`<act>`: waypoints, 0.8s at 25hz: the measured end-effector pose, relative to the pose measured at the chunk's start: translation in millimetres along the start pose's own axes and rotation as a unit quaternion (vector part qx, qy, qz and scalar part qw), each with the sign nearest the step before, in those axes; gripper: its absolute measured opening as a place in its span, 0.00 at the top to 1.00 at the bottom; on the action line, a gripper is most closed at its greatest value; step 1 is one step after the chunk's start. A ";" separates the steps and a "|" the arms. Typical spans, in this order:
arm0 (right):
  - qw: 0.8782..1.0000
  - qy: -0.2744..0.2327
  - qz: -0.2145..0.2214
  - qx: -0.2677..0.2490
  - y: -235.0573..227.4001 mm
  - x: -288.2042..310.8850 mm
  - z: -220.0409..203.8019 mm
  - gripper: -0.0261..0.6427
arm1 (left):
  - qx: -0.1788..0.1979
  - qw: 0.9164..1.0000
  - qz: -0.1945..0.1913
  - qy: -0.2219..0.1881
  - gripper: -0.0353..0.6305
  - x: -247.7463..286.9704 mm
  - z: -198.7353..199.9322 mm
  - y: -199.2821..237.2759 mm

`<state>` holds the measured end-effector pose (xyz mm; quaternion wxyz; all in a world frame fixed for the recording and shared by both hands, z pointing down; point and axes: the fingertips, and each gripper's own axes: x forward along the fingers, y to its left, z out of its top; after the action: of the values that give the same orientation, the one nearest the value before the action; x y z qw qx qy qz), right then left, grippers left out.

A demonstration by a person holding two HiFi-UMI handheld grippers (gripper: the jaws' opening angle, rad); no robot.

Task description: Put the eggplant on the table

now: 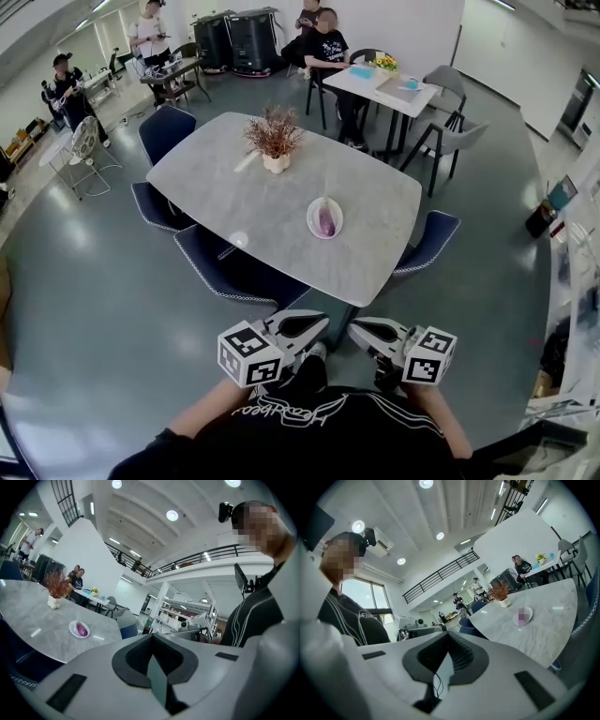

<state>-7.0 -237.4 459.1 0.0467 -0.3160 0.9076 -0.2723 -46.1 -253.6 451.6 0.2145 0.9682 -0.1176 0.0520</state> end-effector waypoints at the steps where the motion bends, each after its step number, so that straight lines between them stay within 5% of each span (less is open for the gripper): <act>1: 1.000 0.000 0.002 0.001 3.9 -2.0 -4.1 0.95 | 0.004 1.000 0.000 0.003 0.93 -2.7 -3.7 -5.0; 8: 0.998 0.034 -0.012 -0.052 20.7 -8.2 -27.7 0.95 | -0.026 0.999 -0.017 -0.008 0.94 -18.7 -15.5 -26.7; 20: 0.999 0.026 0.000 -0.048 42.2 -15.6 -26.8 0.95 | -0.020 1.000 -0.008 0.004 0.93 -30.8 -25.5 -47.0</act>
<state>-24.6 -188.1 458.4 0.0080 -0.3103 0.9206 -0.2368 -65.5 -195.1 451.0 0.2350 0.9644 -0.1096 0.0516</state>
